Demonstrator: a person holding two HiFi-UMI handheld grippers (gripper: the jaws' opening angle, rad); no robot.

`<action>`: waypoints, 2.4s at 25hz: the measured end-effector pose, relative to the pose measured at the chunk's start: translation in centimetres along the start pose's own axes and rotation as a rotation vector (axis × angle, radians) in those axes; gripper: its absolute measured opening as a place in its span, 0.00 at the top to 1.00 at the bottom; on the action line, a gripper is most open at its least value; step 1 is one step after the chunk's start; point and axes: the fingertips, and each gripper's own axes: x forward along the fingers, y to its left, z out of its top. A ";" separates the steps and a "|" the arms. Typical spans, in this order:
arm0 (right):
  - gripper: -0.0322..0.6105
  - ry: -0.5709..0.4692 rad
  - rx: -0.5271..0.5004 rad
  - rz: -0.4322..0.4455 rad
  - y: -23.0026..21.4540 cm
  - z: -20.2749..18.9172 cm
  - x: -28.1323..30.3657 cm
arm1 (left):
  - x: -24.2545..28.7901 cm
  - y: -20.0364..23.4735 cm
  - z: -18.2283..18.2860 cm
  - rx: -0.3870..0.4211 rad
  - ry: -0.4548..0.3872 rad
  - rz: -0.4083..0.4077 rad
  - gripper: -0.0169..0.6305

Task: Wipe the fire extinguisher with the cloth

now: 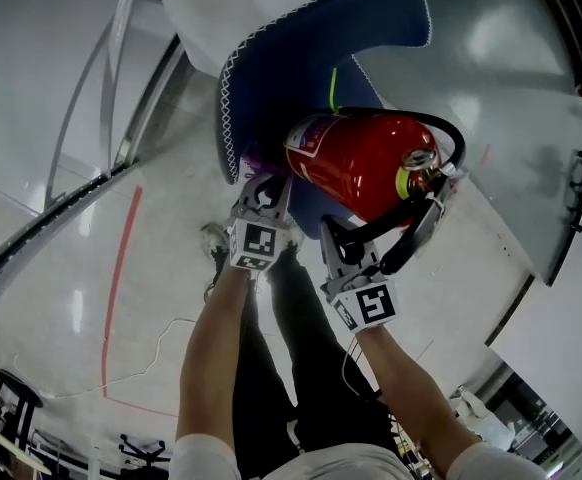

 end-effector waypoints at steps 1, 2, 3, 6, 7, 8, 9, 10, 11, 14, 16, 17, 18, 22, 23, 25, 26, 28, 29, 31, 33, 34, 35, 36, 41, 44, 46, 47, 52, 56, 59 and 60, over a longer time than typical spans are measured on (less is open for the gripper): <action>0.93 -0.002 0.002 0.001 0.0 0.1 0.0 | -0.1 -0.2 0.4 -0.004 -0.013 -0.002 0.94; 0.93 -0.004 0.004 0.002 -0.1 0.1 0.0 | -0.2 -0.3 0.9 -0.009 -0.027 0.000 0.94; 0.93 -0.005 0.004 0.002 -0.1 0.2 -0.1 | -0.3 -0.4 1.5 -0.012 -0.043 0.002 0.94; 0.93 -0.004 -0.001 -0.001 -0.4 0.2 -0.3 | -0.9 -0.7 3.0 0.005 -0.082 -0.005 0.94; 0.93 -0.006 -0.003 -0.001 -0.5 0.2 -0.5 | -1.1 -0.8 3.5 0.021 -0.090 -0.012 0.94; 0.93 -0.007 -0.005 -0.001 -0.5 0.2 -0.7 | -1.4 -0.9 4.0 0.038 -0.098 -0.018 0.94; 0.93 -0.008 -0.008 0.000 -0.5 0.2 -1.0 | -1.7 -1.1 4.6 0.057 -0.108 -0.024 0.94; 0.93 -0.008 -0.010 -0.001 -0.5 0.2 -1.3 | -2.1 -1.4 5.2 0.078 -0.119 -0.032 0.94; 0.93 -0.007 -0.011 -0.003 -0.5 0.2 -1.6 | -2.4 -1.7 5.9 0.098 -0.131 -0.040 0.94; 0.93 -0.008 -0.014 -0.007 -0.3 0.6 -2.8 | -3.7 -2.5 8.1 0.103 -0.158 -0.054 0.94; 0.93 -0.015 -0.012 -0.010 -0.2 1.0 -3.3 | -4.3 -2.7 9.3 0.109 -0.167 -0.065 0.94; 0.93 -0.020 -0.010 -0.011 -0.2 1.2 -3.5 | -4.5 -2.8 9.9 0.119 -0.171 -0.073 0.94; 0.93 -0.025 -0.009 -0.013 -0.2 1.4 -3.8 | -4.7 -2.8 10.5 0.127 -0.175 -0.081 0.94; 0.93 -0.040 -0.009 -0.016 0.4 2.5 -4.8 | -6.2 -3.6 13.4 0.134 -0.208 -0.090 0.94; 0.93 -0.044 -0.008 -0.012 0.6 2.9 -5.0 | -6.7 -3.7 14.1 0.135 -0.216 -0.090 0.94; 0.93 -0.055 -0.009 -0.004 1.0 3.8 -5.4 | -7.5 -4.3 15.3 0.141 -0.219 -0.096 0.94; 0.93 -0.061 -0.009 -0.004 1.1 4.2 -5.6 | -7.8 -4.7 15.9 0.148 -0.218 -0.104 0.94; 0.93 -0.080 -0.001 -0.010 1.1 5.0 -6.0 | -8.3 -5.5 17.0 0.170 -0.219 -0.122 0.94; 0.93 -0.091 0.005 -0.014 1.1 5.2 -6.2 | -8.6 -6.0 17.6 0.180 -0.221 -0.131 0.94; 0.93 -0.103 0.008 -0.020 1.0 5.9 -6.7 | -9.1 -6.8 18.6 0.191 -0.229 -0.144 0.94; 0.93 -0.108 0.001 -0.023 1.0 6.8 -7.4 | -9.6 -7.5 19.5 0.193 -0.238 -0.153 0.94; 0.93 -0.111 0.001 -0.024 1.0 7.2 -7.7 | -9.8 -7.7 19.9 0.190 -0.241 -0.156 0.94; 0.93 -0.115 0.003 -0.026 1.0 7.4 -7.9 | -9.9 -7.8 20.1 0.189 -0.240 -0.158 0.94; 0.93 -0.118 0.006 -0.029 1.0 7.5 -8.1 | -10.0 -7.9 20.3 0.191 -0.238 -0.160 0.94; 0.93 -0.128 0.004 -0.029 0.9 8.2 -9.2 | -10.7 -8.6 22.1 0.206 -0.248 -0.161 0.94; 0.93 -0.133 0.009 -0.038 0.5 8.7 -10.1 | -11.4 -9.5 23.3 0.217 -0.261 -0.173 0.94; 0.93 -0.145 0.010 -0.047 0.2 9.2 -10.7 | -11.9 -10.1 24.0 0.213 -0.275 -0.180 0.94; 0.93 -0.151 0.009 -0.049 0.0 9.5 -11.0 | -12.0 -10.4 24.3 0.211 -0.279 -0.181 0.94; 0.93 -0.190 0.003 -0.059 -0.3 11.7 -12.8 | -13.8 -11.3 25.6 0.194 -0.288 -0.166 0.94; 0.93 -0.225 -0.009 -0.049 0.3 14.3 -15.1 | -16.9 -12.5 27.4 0.150 -0.304 -0.135 0.94; 0.93 -0.273 -0.027 -0.041 1.0 16.9 -17.1 | -19.3 -13.8 29.7 0.142 -0.340 -0.121 0.94; 0.93 -0.298 -0.033 -0.040 1.1 17.9 -17.8 | -20.1 -14.3 30.5 0.141 -0.355 -0.116 0.94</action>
